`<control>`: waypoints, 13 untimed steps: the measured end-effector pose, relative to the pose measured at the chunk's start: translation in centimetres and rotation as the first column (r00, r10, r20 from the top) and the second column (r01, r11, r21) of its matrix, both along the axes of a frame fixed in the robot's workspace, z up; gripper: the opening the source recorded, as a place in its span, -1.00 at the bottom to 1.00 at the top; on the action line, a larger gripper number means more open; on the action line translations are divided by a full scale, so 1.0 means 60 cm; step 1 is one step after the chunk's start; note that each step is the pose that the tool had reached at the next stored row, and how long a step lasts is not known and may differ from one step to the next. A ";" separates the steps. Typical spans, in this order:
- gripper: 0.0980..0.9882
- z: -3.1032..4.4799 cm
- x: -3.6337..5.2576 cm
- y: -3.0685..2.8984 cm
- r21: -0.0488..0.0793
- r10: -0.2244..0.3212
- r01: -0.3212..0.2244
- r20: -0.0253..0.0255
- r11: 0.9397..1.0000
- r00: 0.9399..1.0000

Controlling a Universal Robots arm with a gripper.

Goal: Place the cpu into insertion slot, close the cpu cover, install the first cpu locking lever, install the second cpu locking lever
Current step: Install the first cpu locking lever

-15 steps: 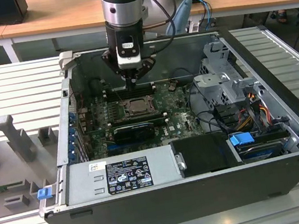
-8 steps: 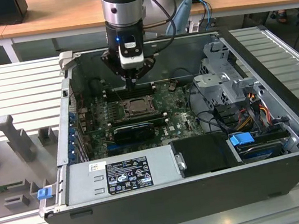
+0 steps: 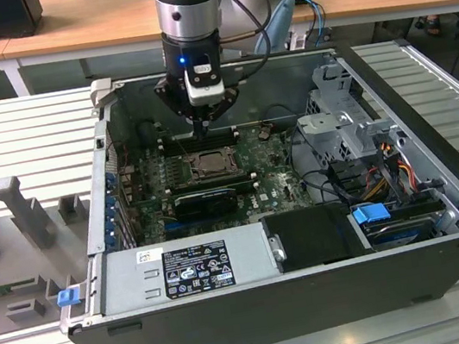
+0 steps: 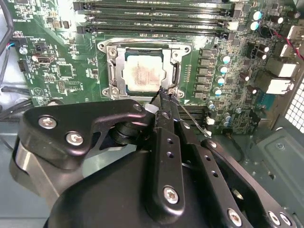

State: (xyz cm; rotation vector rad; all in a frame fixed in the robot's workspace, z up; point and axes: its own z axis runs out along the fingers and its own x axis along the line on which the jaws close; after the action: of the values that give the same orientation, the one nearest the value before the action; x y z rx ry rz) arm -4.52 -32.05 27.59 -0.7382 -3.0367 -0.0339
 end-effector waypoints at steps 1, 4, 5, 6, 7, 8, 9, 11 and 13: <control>-0.98 0.000 0.000 0.0000 0.000 0.008 -0.008 0.000 1.000 1.000; -0.98 0.000 0.000 0.0000 0.000 0.031 -0.031 0.000 1.000 1.000; -0.98 0.000 0.000 0.0000 0.000 0.038 -0.038 0.000 0.999 0.999; -0.98 0.000 0.000 0.0000 0.000 0.046 -0.046 0.000 0.999 0.999; -0.98 0.000 0.000 0.0000 0.000 0.054 -0.054 0.000 0.999 0.999; -0.98 0.000 0.000 0.0000 0.000 0.059 -0.059 0.000 0.998 0.998; -0.98 0.000 0.000 0.0000 0.000 0.063 -0.063 0.000 0.998 0.998; -0.98 0.000 0.000 0.0000 0.000 0.074 -0.074 0.000 0.997 0.997; -0.98 0.000 0.000 0.0000 0.000 0.086 -0.086 0.000 0.996 0.996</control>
State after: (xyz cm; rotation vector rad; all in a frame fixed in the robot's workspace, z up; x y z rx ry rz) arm -4.53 -32.05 27.59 -0.6063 -3.0648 -0.0327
